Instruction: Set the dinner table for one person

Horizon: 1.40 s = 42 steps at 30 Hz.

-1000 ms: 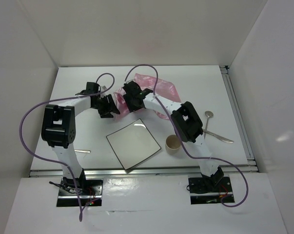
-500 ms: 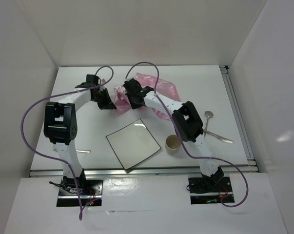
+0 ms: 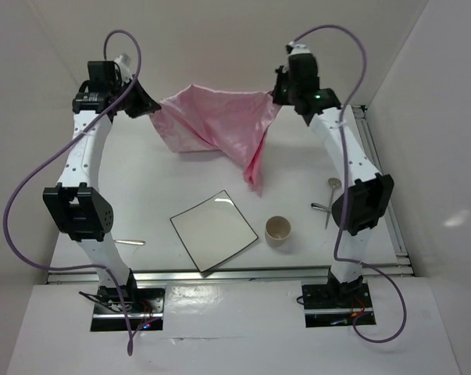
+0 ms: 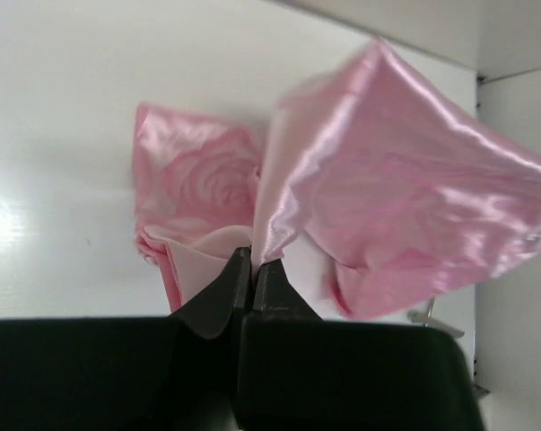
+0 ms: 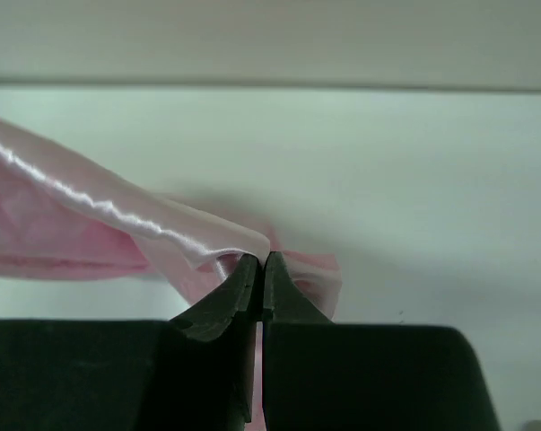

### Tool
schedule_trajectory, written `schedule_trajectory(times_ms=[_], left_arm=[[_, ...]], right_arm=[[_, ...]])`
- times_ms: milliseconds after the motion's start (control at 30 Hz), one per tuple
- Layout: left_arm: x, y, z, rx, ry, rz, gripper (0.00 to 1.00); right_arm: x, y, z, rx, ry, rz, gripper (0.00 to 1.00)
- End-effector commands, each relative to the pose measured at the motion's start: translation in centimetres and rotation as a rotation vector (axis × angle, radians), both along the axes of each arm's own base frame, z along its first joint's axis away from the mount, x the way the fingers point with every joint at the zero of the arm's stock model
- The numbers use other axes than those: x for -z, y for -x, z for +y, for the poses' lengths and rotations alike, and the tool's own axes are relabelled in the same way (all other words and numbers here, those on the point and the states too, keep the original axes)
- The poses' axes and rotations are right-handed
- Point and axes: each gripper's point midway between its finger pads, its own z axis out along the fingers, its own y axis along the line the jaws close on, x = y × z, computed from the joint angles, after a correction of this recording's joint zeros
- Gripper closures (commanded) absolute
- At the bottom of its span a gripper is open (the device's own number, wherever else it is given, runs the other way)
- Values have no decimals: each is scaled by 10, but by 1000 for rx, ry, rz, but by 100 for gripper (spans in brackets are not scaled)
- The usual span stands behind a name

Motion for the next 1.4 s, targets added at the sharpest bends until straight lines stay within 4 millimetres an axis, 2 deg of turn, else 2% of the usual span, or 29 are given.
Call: schedule_trajectory(times_ms=[0,33,67,100,133,200,233,267,300,333,367,400,433,567,633,667,733,833,867,967,1000,1033,1067,1100,1133,1167,1200,1300,1367], left_arm=[[-58,13,1,8,7,-100,100],[-71,20,1,8,6,-128,100],[-75,25,1,3,14,-138,100],[-83,32,4,-6,12,-155,100],[-102,46,3,-10,17,-196,100],[-117,61,2,-10,15,-230,100],[-120,69,2,-4,5,-239,100],[-137,85,1,-3,2,-281,100],[-141,95,4,-14,-13,-285,100],[-151,101,10,-37,-37,-315,100],[-157,109,12,-51,-45,-329,100],[-170,120,14,-68,-55,-366,100],[-171,124,19,-87,-75,-369,100],[-191,134,20,-99,-82,-413,100],[-191,129,20,-99,-82,-411,100],[-185,116,21,-99,-82,-395,100],[-182,103,22,-98,-82,-385,100],[-175,73,22,-83,-74,-375,100],[-171,66,19,-62,-63,-366,100],[-159,34,19,-52,-57,-349,100],[-158,25,20,-52,-58,-355,100],[-167,20,22,-54,-47,-378,100],[-153,4,23,-54,-46,-353,100],[-153,-2,27,-52,-29,-352,100],[-162,-5,25,-42,-26,-383,100],[-158,-15,31,-53,-9,-381,100],[-162,-14,35,-50,26,-386,100],[-163,-16,47,-65,54,-388,100],[-157,-15,47,-66,55,-381,100]], right_arm=[[-103,28,-19,-36,-105,-163,100],[-119,35,-21,-37,-115,-193,100],[-130,41,-23,-37,-123,-215,100],[-133,49,-24,-49,-126,-212,100],[-152,64,-29,-50,-138,-250,100],[-154,81,-32,-60,-140,-244,100],[-172,98,-39,-61,-152,-282,100],[-165,107,-39,-67,-158,-260,100],[-168,115,-42,-68,-160,-267,100],[-184,133,-48,-69,-172,-305,100],[-180,140,-51,-69,-169,-293,100],[-184,147,-53,-69,-172,-305,100],[-195,159,-59,-61,-177,-331,100],[-193,164,-69,-34,-154,-328,100],[-194,159,-77,-10,-134,-334,100],[-188,148,-77,-5,-117,-329,100],[-183,135,-82,-21,-117,-326,100],[-173,100,-92,-2,-108,-330,100],[-158,80,-90,-9,-97,-312,100],[-161,54,-91,-16,-106,-334,100],[-153,36,-91,-16,-108,-336,100],[-162,29,-94,-8,-110,-363,100],[-162,23,-93,-8,-111,-371,100],[-154,9,-94,-4,-121,-358,100],[-166,5,-93,-3,-134,-390,100],[-166,2,-93,-3,-135,-392,100],[-163,-5,-91,0,-145,-392,100],[-173,-7,-98,19,-145,-427,100],[-167,-7,-98,20,-144,-423,100]])
